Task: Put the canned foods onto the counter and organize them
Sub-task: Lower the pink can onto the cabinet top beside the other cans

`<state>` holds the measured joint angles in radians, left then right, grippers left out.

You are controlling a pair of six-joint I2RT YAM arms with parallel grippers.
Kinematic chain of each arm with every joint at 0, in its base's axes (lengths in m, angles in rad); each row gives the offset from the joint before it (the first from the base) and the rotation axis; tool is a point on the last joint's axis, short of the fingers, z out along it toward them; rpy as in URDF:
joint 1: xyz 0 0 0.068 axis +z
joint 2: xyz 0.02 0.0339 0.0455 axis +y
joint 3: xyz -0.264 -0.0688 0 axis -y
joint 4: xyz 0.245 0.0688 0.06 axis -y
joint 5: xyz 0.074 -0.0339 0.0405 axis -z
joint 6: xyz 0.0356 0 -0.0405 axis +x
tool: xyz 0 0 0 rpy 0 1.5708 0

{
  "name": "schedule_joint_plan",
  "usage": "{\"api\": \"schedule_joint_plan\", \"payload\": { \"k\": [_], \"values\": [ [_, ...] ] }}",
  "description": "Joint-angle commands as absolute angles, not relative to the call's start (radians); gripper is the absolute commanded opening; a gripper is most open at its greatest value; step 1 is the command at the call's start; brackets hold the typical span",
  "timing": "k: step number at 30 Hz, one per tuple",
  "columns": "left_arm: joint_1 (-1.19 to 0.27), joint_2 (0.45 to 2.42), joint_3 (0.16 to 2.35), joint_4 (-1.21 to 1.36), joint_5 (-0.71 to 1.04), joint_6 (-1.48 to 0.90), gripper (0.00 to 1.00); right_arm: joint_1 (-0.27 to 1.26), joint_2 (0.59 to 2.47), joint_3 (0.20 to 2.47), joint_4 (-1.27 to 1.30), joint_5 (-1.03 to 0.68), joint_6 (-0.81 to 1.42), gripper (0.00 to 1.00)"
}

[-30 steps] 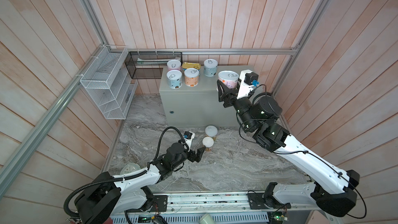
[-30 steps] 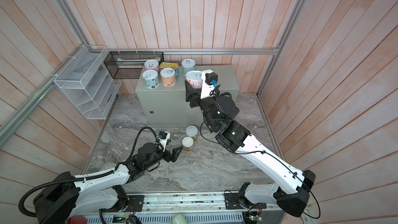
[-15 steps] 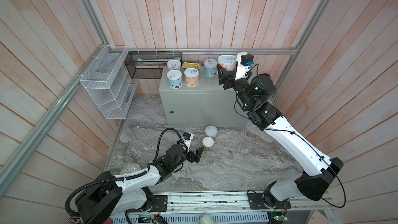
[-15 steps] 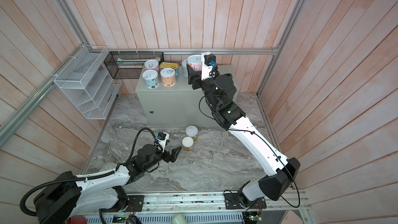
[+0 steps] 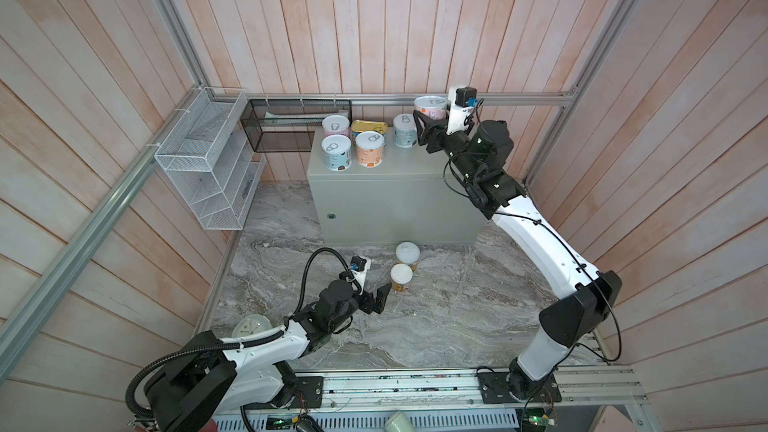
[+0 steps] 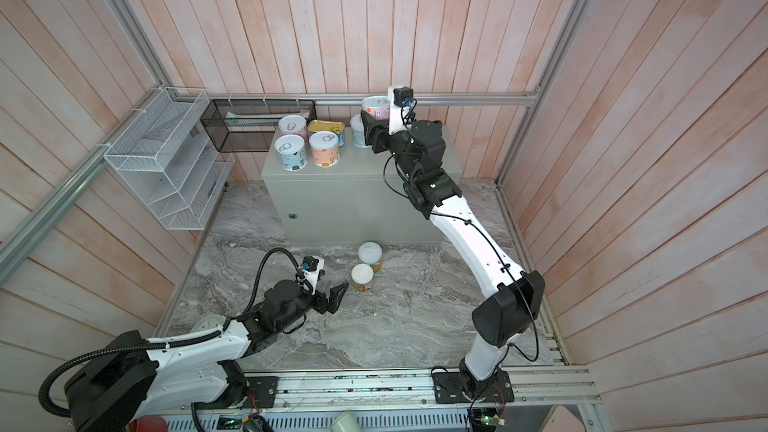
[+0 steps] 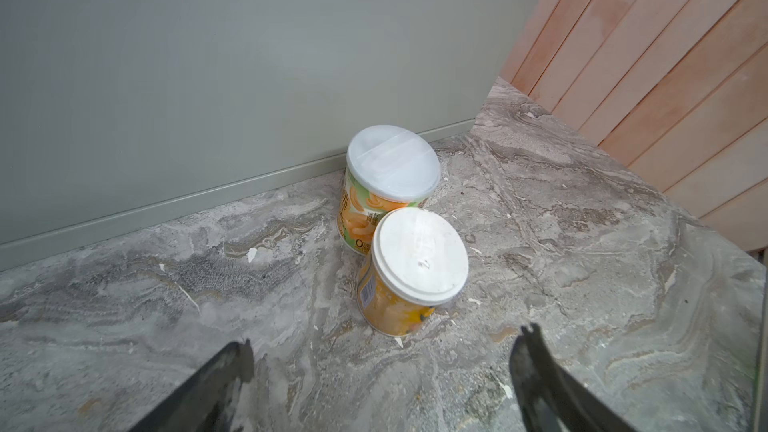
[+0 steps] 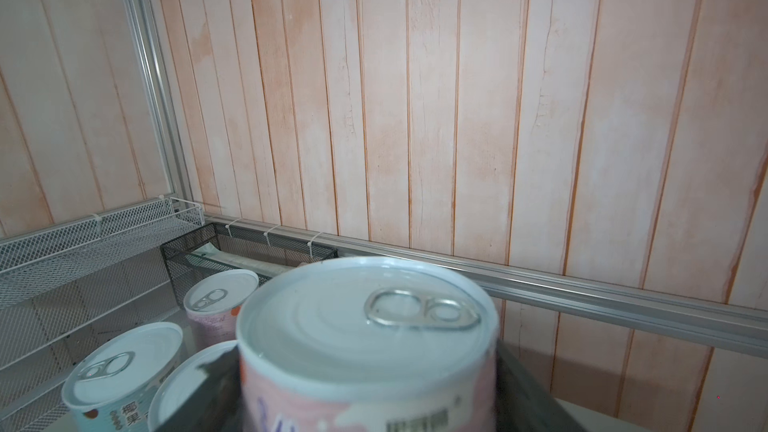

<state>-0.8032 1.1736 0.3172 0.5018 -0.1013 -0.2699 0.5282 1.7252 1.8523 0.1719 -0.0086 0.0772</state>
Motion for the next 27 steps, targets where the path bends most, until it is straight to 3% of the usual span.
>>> {"api": "schedule_joint_plan", "payload": {
  "k": [1,13,27],
  "values": [
    [-0.799,1.203,0.335,0.539,-0.084,-0.278,1.0,0.527,1.748,1.922,0.252,-0.048,0.101,0.69],
    [-0.799,1.231,0.356,0.536,-0.065,-0.297,1.0,0.527,1.867,1.992,0.196,-0.023,0.133,0.68],
    [-0.799,1.198,0.357,0.5,-0.121,-0.278,1.0,0.54,1.853,1.883,0.256,-0.035,0.158,0.68]
  ]
}}
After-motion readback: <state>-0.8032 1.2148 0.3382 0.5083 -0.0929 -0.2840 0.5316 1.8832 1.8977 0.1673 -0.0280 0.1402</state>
